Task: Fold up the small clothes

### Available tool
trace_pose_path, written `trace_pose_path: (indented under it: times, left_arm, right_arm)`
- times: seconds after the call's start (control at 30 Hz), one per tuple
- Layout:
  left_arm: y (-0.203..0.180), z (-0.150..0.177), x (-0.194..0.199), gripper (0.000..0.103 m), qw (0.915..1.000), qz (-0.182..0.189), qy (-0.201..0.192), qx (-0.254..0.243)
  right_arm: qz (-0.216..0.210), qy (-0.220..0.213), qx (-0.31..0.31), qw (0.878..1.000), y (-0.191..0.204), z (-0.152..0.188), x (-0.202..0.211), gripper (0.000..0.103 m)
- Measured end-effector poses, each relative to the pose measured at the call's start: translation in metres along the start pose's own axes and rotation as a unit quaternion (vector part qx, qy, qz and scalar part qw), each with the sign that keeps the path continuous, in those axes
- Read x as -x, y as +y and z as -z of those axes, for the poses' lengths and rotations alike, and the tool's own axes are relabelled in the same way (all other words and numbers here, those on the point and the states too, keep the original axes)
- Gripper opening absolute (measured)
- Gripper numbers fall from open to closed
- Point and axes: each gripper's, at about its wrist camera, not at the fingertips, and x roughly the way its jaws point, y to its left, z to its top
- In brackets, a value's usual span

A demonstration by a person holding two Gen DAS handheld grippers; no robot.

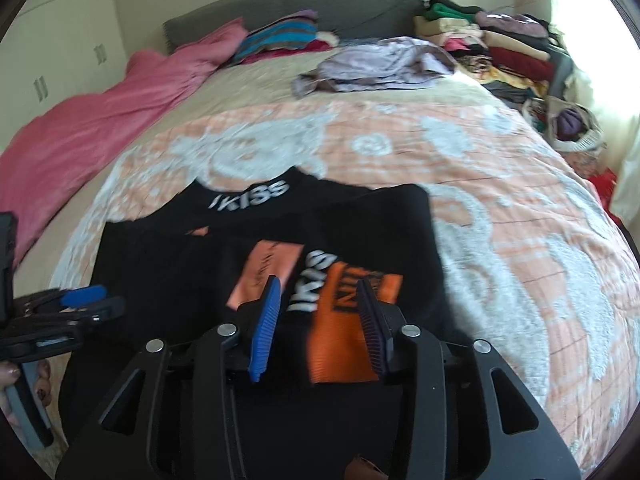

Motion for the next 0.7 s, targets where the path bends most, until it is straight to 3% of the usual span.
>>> trace_pose_path:
  times: [0.13, 0.23, 0.37, 0.47, 0.7]
  left_arm:
    - [0.005, 0.006, -0.005, 0.053, 0.9999, 0.006, 0.009, 0.004]
    - [0.007, 0.009, -0.006, 0.053, 0.9999, 0.01, 0.008, 0.01]
    - [0.006, 0.011, -0.007, 0.053, 0.9999, 0.01, 0.007, 0.007]
    - [0.007, 0.012, -0.007, 0.053, 0.9999, 0.011, 0.005, 0.005]
    - [0.007, 0.014, -0.005, 0.053, 0.9999, 0.011, 0.004, 0.008]
  right_arm:
    - [-0.021, 0.013, 0.024, 0.999, 0.022, 0.003, -0.008, 0.044]
    - [-0.026, 0.033, 0.036, 0.998, 0.032, 0.005, -0.019, 0.054]
    - [0.044, 0.08, 0.043, 0.995, 0.023, 0.018, -0.045, 0.056]
    - [0.017, 0.069, 0.005, 0.997, 0.008, 0.026, -0.045, 0.056]
    - [0.023, 0.06, -0.003, 0.998, 0.011, 0.028, -0.038, 0.06]
